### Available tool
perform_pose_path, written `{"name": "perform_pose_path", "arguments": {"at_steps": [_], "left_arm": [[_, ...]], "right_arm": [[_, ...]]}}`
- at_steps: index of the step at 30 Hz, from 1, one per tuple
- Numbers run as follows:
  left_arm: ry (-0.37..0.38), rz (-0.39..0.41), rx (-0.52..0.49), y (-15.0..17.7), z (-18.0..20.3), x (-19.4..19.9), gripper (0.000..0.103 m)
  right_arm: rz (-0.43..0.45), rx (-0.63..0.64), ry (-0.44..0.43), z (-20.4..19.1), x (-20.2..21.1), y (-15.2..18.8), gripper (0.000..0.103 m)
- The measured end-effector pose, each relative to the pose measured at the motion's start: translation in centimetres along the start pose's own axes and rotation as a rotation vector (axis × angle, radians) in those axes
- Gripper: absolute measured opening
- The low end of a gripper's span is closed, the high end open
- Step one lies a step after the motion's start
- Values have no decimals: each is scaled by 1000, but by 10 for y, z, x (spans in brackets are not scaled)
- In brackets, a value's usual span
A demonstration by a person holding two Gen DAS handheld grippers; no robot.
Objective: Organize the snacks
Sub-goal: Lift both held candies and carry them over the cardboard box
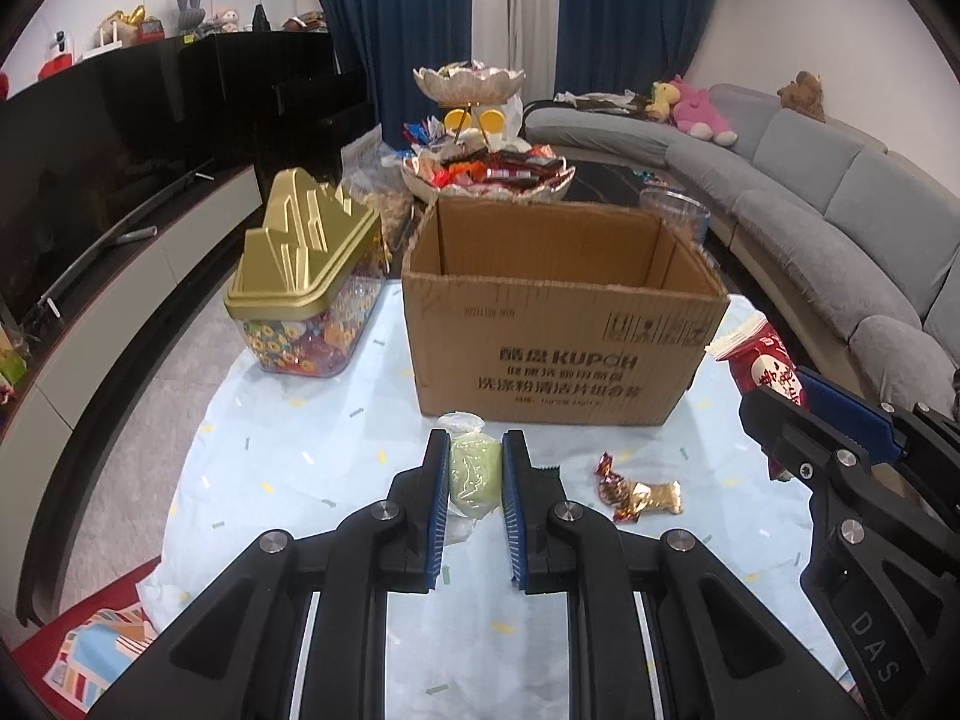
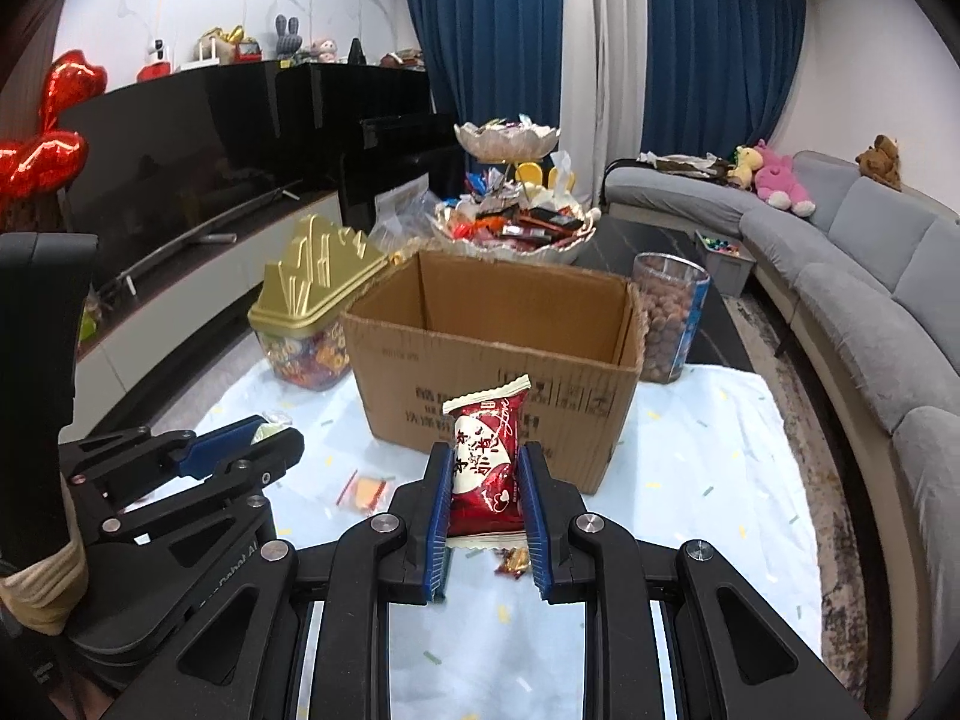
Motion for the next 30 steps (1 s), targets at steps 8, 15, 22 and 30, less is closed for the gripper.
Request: {"name": "perform_pose_path", "arguments": {"at_steps": [8, 15, 22, 30], "left_arm": [[9, 26, -4, -24, 4, 8, 18], [20, 44, -7, -44, 9, 11, 18], [27, 58, -12, -59, 11, 11, 18], [31, 79, -18, -75, 12, 14, 18]], "right_arm": [[26, -22, 12, 6, 7, -18, 24], [47, -32, 18, 10, 13, -32, 24], [66, -38, 30, 14, 16, -47, 24], [83, -43, 40, 16, 17, -61, 24]]}}
Point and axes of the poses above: each gripper's, at about its wrist camera, not at the fingertips, and x roughly against the way its jaws point, z to its right, y to its underside, the point moved 10 cm from there along -x, roughly the way its jaws point, and after that the axes turned 4 degrees about z, right-handed, at the moved point
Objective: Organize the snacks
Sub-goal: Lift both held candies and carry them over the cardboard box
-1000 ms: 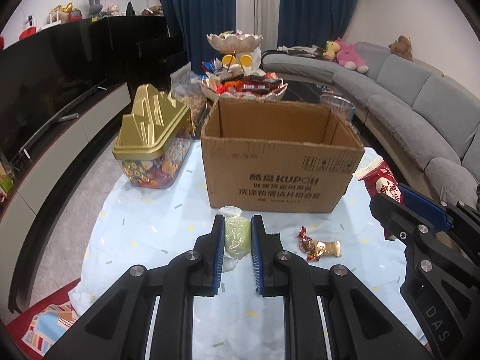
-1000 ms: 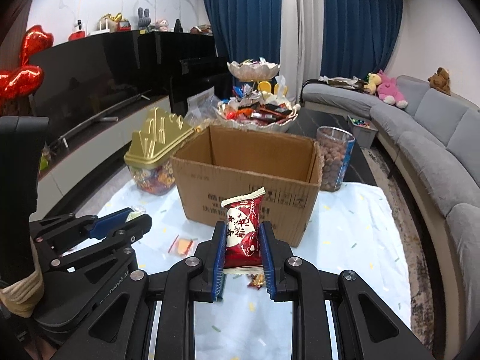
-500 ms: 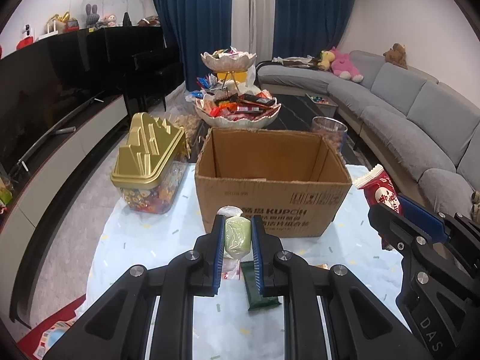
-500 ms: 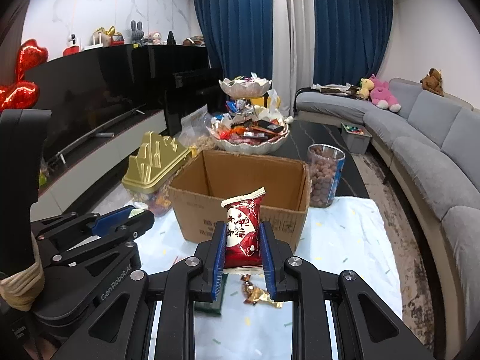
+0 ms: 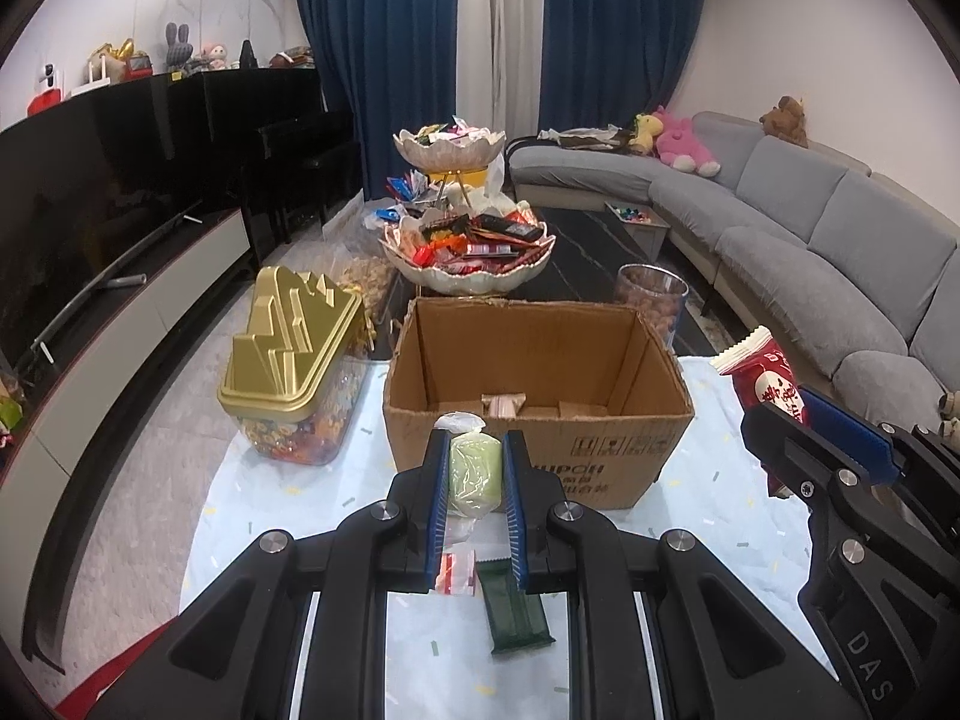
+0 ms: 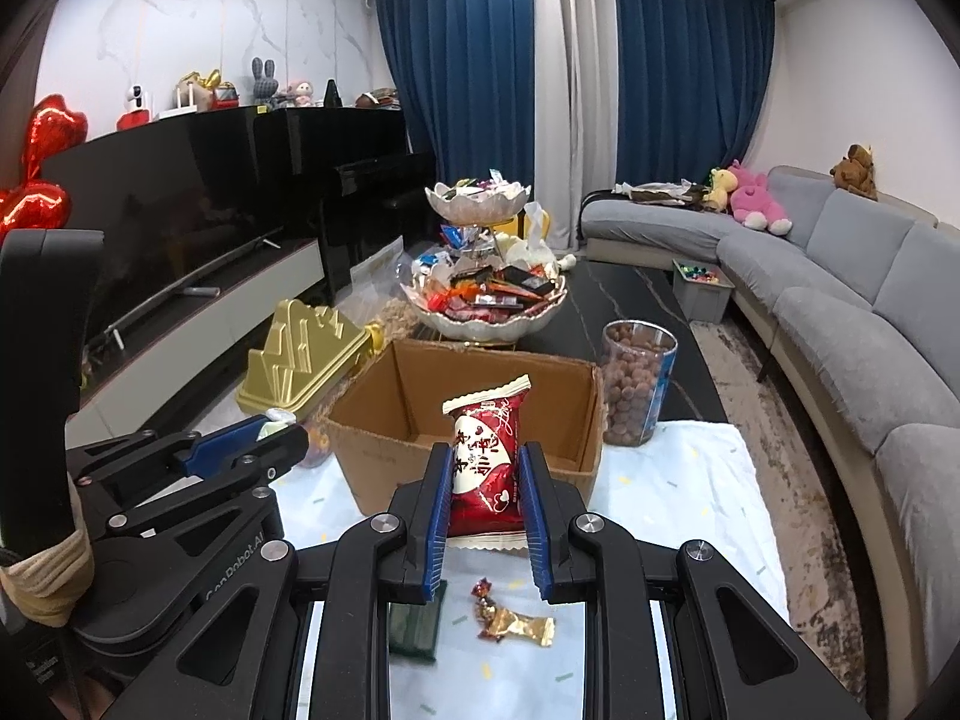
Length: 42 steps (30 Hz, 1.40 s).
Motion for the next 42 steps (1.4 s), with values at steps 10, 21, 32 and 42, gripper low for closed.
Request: {"name": "perform_pose_path", "arguments": {"at_steps": [10, 21, 32, 42], "left_arm": [[10, 18, -9, -16, 3, -3, 18], [23, 25, -16, -31, 5, -17, 18], [27, 35, -36, -50, 5, -37, 18], [39, 22, -43, -60, 3, -58, 18]], "right_arm": [[16, 0, 10, 5, -2, -13, 24], [21, 3, 20, 7, -10, -22, 24], [15, 0, 25, 10, -26, -29, 24], [8, 5, 32, 13, -43, -37, 24]]}}
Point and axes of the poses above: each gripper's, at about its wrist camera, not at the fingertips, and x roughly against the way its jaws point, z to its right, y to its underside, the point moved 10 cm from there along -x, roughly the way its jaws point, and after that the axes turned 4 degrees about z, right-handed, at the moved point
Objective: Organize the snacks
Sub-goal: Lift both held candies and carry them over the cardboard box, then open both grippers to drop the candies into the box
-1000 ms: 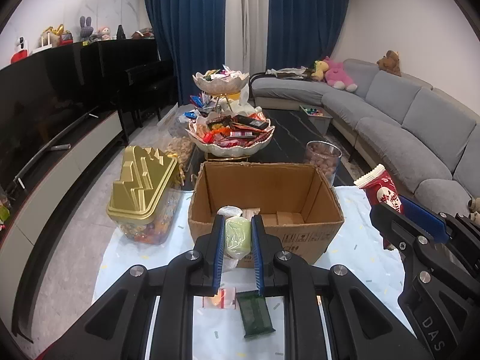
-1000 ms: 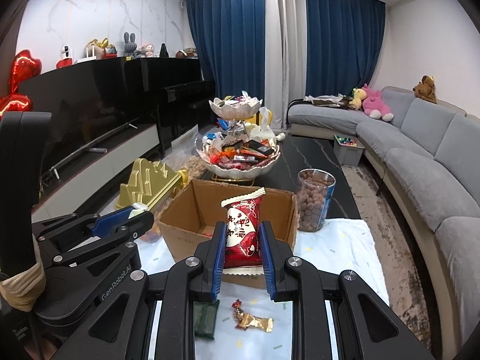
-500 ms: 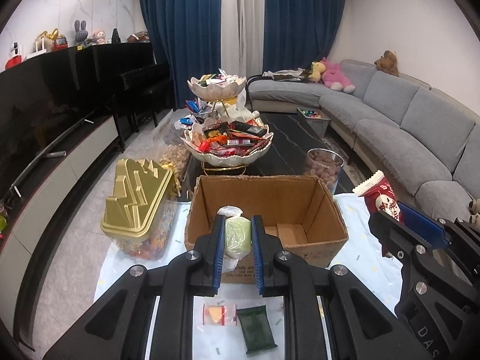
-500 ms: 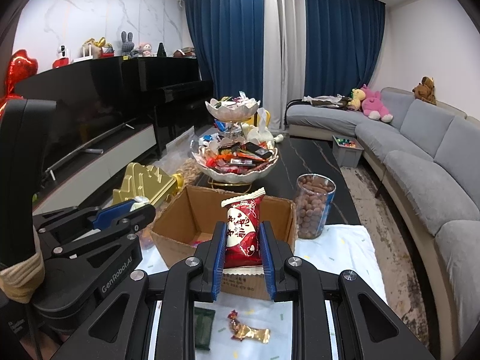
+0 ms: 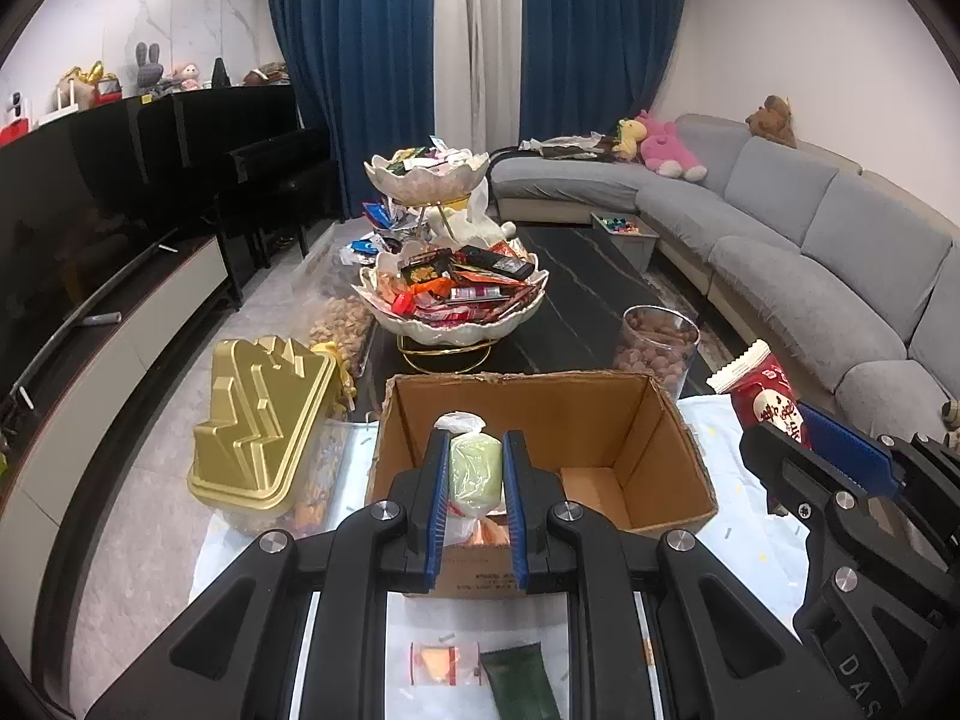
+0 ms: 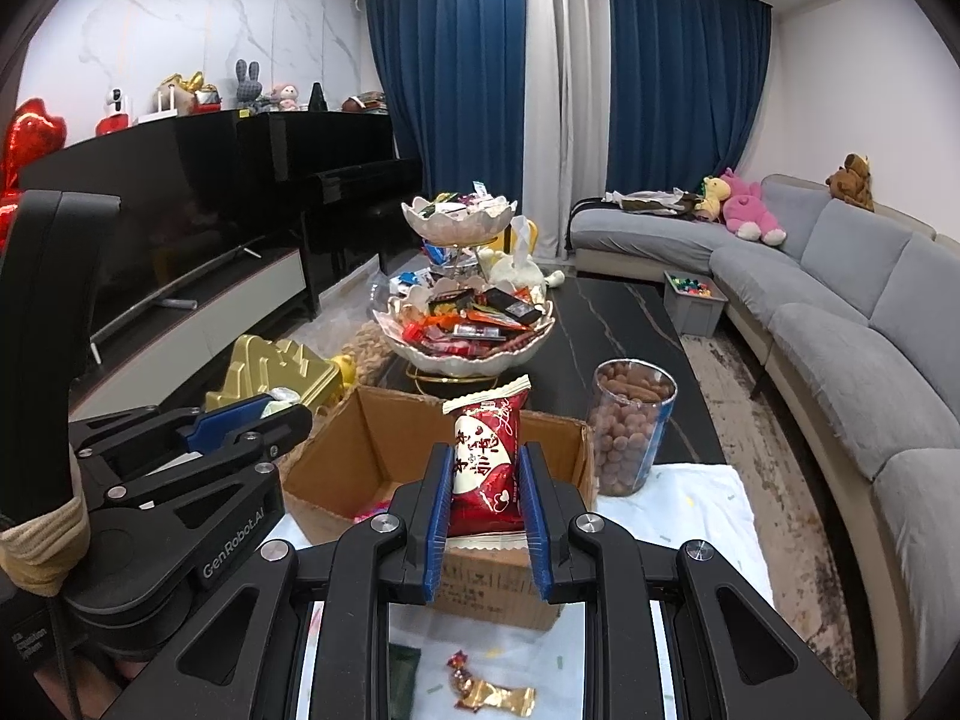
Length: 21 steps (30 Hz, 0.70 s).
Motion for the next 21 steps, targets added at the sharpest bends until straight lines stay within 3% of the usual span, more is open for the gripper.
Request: {"name": "perform_pose_path", "arguments": {"at_steps": [21], "left_arm": [[23, -79, -11, 12, -4, -68, 18]], "right_arm": [[-77, 8, 12, 10, -64, 7, 24]]}}
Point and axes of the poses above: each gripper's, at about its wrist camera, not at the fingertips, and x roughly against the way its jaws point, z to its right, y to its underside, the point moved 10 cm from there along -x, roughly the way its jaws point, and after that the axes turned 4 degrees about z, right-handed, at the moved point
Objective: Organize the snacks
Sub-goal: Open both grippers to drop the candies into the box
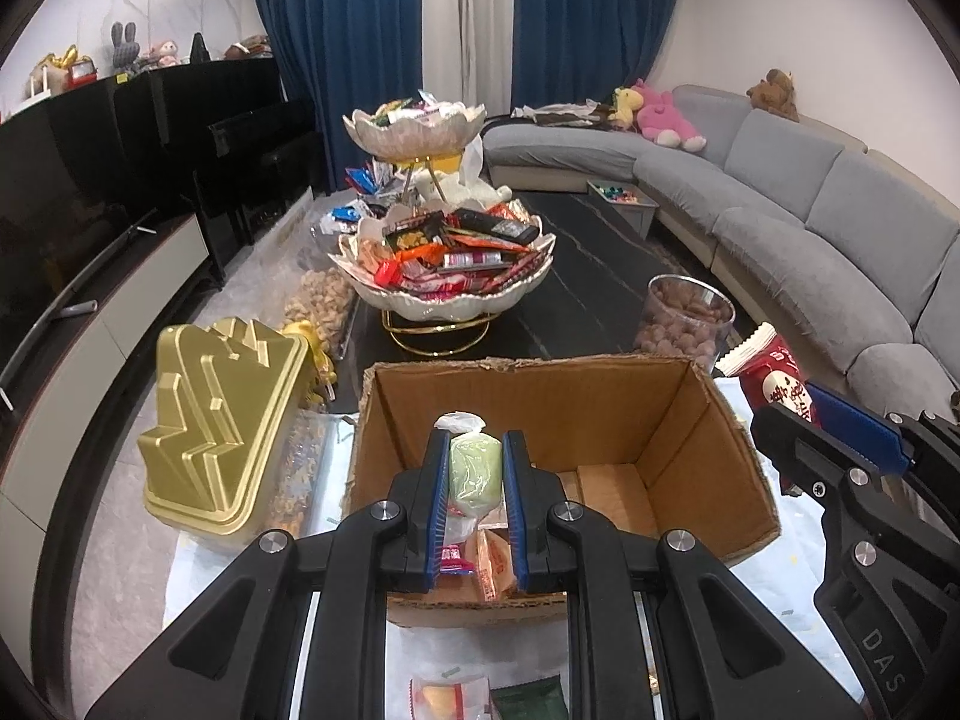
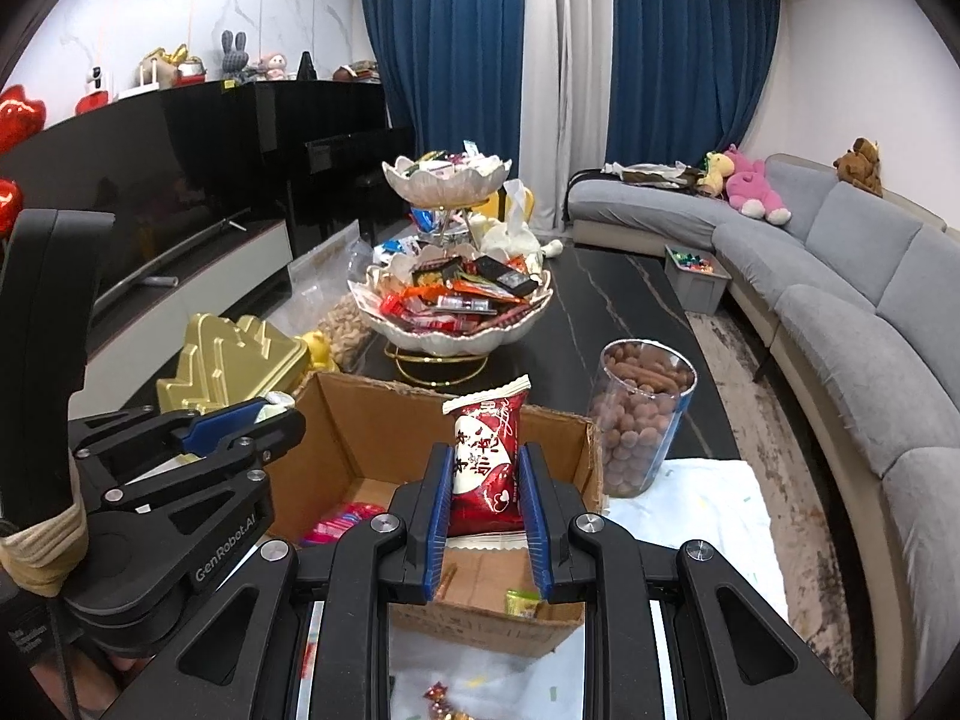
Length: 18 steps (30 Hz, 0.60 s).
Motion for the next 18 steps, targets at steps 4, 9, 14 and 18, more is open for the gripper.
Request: {"name": "perform_pose_path", "arguments": {"at_steps": [4, 9, 14, 18], "left_arm": [[2, -18, 0, 2, -1, -14, 18], [11, -38, 10, 6, -4, -25, 19], [-4, -30, 5, 7, -6, -26, 39], [-27, -23, 5, 6, -11, -24, 58]], "right_arm": [[-21, 5, -4, 2, -14, 5, 24], [-33, 11, 4, 4, -25, 7, 24], [-22, 15, 12, 6, -26, 5, 36], [-2, 13, 33, 12, -21, 2, 54]]}}
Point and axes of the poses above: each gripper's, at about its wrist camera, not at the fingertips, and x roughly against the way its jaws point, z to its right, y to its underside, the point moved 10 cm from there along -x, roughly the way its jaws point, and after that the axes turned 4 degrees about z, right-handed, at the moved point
